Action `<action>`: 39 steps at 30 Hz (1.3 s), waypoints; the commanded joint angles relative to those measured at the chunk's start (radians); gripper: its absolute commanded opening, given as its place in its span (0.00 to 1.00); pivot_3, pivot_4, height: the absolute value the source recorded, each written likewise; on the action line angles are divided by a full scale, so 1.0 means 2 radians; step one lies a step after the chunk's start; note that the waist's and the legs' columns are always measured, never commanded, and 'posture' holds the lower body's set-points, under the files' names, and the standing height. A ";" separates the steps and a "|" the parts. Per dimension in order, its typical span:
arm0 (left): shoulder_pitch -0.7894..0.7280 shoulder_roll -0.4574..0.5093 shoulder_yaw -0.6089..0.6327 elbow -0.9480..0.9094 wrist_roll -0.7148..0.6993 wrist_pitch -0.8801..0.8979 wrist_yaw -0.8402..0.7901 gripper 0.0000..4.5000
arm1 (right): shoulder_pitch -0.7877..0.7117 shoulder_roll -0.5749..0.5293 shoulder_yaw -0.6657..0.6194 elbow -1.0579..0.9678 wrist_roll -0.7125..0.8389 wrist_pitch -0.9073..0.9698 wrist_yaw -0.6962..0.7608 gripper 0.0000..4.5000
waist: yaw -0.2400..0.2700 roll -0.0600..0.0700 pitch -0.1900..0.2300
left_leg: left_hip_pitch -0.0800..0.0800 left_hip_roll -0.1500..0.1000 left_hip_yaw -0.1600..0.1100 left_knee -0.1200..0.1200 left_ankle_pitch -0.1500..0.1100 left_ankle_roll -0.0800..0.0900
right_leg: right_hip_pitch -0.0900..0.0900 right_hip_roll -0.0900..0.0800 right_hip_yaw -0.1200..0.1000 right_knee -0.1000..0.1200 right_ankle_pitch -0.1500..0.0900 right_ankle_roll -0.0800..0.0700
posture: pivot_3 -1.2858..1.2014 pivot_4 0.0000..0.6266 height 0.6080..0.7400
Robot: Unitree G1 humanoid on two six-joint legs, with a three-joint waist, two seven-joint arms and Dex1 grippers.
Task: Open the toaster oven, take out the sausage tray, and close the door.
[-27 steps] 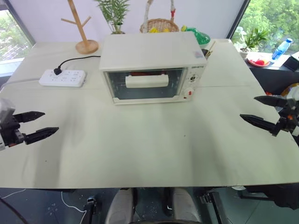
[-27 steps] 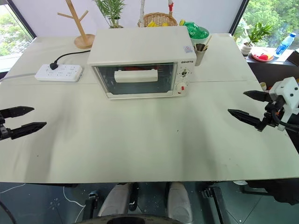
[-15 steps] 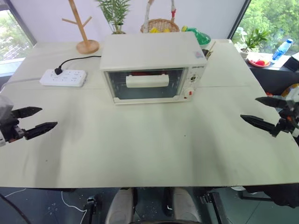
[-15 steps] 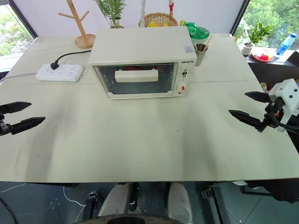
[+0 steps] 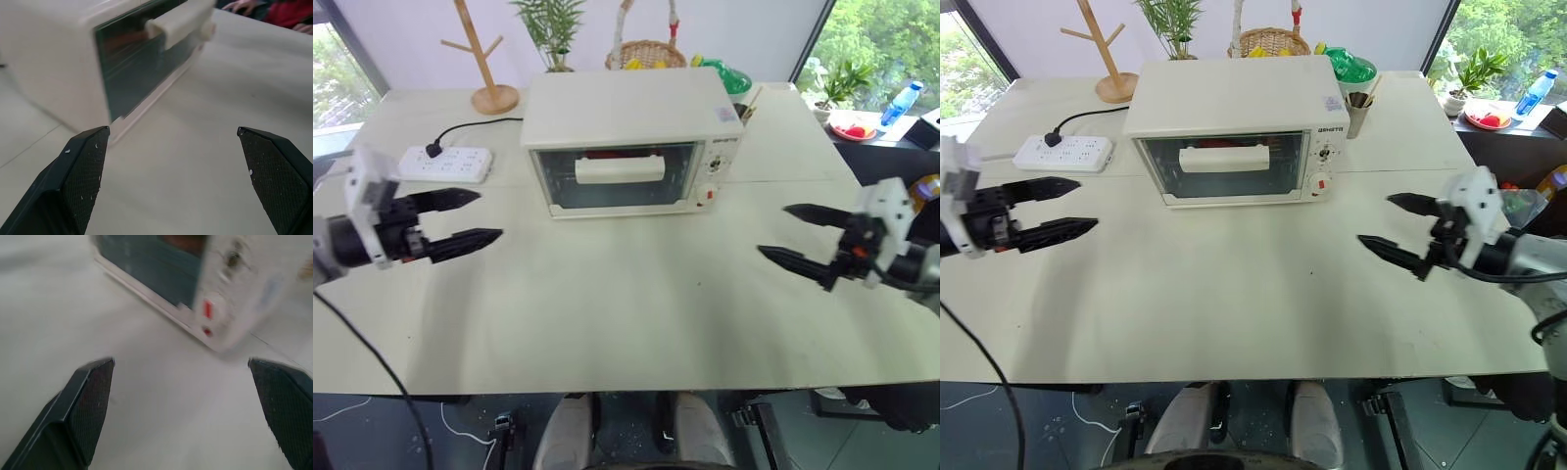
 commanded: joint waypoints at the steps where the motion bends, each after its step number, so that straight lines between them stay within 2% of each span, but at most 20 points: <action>1: -0.056 -0.007 -0.045 0.003 -0.002 -0.004 -0.017 0.97 | -0.063 0.025 0.052 -0.013 -0.004 0.006 -0.026 1.00 | 0.000 0.000 0.000 | 0.000 0.000 0.000 0.000 0.000 0.000 | 0.000 0.000 0.000 0.000 0.000 0.000 | 0.52 0.24 1.00; 8: -0.135 -0.022 -0.098 0.052 0.022 -0.021 -0.048 0.97 | -0.184 0.105 0.168 0.069 -0.068 -0.005 -0.055 1.00 | -0.001 -0.001 0.000 | 0.000 0.000 0.000 0.000 0.000 0.000 | 0.000 0.001 0.000 0.000 0.001 0.001 | 0.52 0.24 1.00; 15: -0.152 -0.023 -0.098 0.062 0.025 -0.019 -0.052 0.97 | -0.243 0.157 0.207 0.143 -0.110 -0.033 -0.051 1.00 | -0.003 -0.001 0.000 | 0.000 0.000 -0.001 0.000 0.000 0.000 | 0.000 0.002 0.000 0.001 0.001 0.001 | 0.52 0.24 1.00; 23: -0.147 -0.023 -0.095 0.062 0.031 -0.021 -0.052 0.97 | -0.277 0.185 0.227 0.168 -0.128 -0.047 -0.025 1.00 | -0.004 -0.001 0.000 | 0.000 0.000 -0.001 0.000 0.000 0.000 | 0.000 0.002 0.000 0.001 0.001 0.001 | 0.52 0.24 1.00; 30: -0.157 -0.035 -0.102 0.070 0.040 -0.030 -0.048 0.97 | -0.284 0.204 0.235 0.143 -0.124 -0.039 -0.010 1.00 | -0.006 -0.001 0.000 | 0.000 0.000 -0.001 0.000 0.000 0.000 | 0.000 0.002 0.000 0.001 0.001 0.001 | 0.52 0.24 1.00; 39: -0.190 -0.051 -0.112 0.098 0.051 -0.032 -0.052 0.97 | -0.229 0.204 0.226 0.041 -0.098 -0.011 -0.017 1.00 | -0.013 -0.001 0.000 | 0.000 0.000 -0.001 0.000 0.000 0.000 | -0.001 0.002 0.000 0.002 0.001 0.001 | 0.52 0.24 1.00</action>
